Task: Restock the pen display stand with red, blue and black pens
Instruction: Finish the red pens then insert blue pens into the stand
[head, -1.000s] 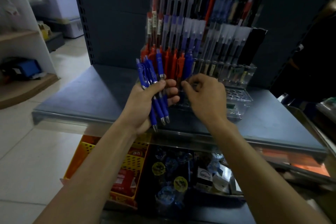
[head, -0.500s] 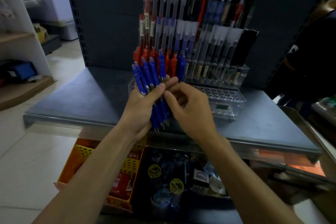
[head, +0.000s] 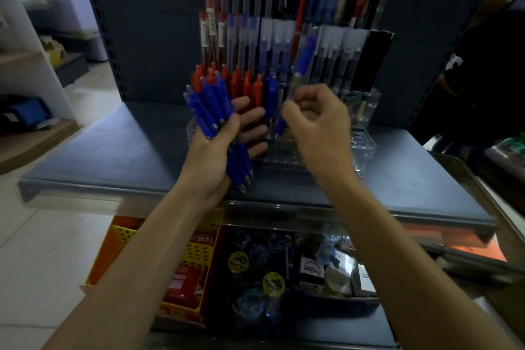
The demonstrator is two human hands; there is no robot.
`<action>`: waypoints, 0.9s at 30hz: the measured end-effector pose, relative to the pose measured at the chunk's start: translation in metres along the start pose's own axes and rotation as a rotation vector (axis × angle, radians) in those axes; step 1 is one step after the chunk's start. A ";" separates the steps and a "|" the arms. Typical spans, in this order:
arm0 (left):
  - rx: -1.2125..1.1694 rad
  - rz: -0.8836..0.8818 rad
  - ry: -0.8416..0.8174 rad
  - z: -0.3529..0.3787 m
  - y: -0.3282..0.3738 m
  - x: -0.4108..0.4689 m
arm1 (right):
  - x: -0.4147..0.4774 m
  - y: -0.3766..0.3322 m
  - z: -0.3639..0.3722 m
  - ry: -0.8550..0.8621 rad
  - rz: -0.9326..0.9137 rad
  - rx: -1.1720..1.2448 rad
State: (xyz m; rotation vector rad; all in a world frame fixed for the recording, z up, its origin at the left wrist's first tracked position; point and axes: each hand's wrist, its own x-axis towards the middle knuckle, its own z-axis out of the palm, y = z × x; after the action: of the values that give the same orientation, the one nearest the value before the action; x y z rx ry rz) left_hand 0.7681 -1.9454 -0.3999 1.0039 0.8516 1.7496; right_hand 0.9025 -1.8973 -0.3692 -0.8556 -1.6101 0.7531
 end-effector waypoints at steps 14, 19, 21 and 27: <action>-0.297 -0.064 -0.012 -0.007 -0.003 0.009 | 0.037 0.015 -0.001 -0.015 0.057 -0.377; -0.150 -0.020 0.019 0.002 -0.001 0.005 | 0.026 0.019 0.015 -0.041 0.006 -0.651; -0.071 0.001 0.009 0.003 0.000 0.003 | 0.023 0.018 0.018 0.020 -0.011 -0.750; -0.027 0.006 0.043 -0.001 -0.001 0.002 | 0.024 0.018 0.015 0.013 0.060 -0.827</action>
State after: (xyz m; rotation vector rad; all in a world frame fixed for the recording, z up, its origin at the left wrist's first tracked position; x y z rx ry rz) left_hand 0.7668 -1.9431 -0.4010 0.9547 0.8503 1.7894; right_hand 0.8872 -1.8674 -0.3745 -1.4853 -1.9044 0.0827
